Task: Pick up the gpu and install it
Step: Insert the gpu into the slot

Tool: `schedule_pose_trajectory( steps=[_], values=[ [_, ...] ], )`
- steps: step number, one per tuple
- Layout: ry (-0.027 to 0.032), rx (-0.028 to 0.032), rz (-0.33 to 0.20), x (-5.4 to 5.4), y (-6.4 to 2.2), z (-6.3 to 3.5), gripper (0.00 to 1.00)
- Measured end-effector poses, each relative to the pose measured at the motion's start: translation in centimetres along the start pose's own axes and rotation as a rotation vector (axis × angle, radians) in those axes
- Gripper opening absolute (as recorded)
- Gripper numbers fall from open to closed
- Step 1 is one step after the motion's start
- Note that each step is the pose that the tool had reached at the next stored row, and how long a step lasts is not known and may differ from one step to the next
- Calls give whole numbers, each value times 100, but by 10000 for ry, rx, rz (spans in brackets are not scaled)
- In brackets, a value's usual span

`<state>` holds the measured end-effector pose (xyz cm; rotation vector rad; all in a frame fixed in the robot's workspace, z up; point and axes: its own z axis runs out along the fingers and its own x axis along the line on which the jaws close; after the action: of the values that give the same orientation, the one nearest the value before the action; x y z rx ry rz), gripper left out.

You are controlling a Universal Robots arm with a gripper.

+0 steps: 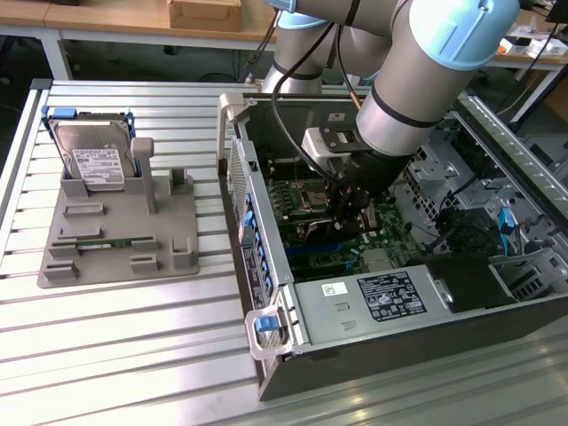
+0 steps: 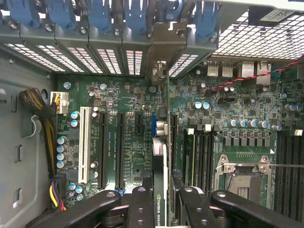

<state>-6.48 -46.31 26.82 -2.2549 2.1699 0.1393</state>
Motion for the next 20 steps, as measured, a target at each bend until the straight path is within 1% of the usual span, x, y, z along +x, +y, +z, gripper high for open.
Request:
schedule_pose_trajectory(
  steps=[7,12,20],
  values=[
    [-3,3,28,5,1,0,26],
    [-33,42,583,25,1,-2,26],
    [-54,68,962,70,3,-5,26]
  ],
)
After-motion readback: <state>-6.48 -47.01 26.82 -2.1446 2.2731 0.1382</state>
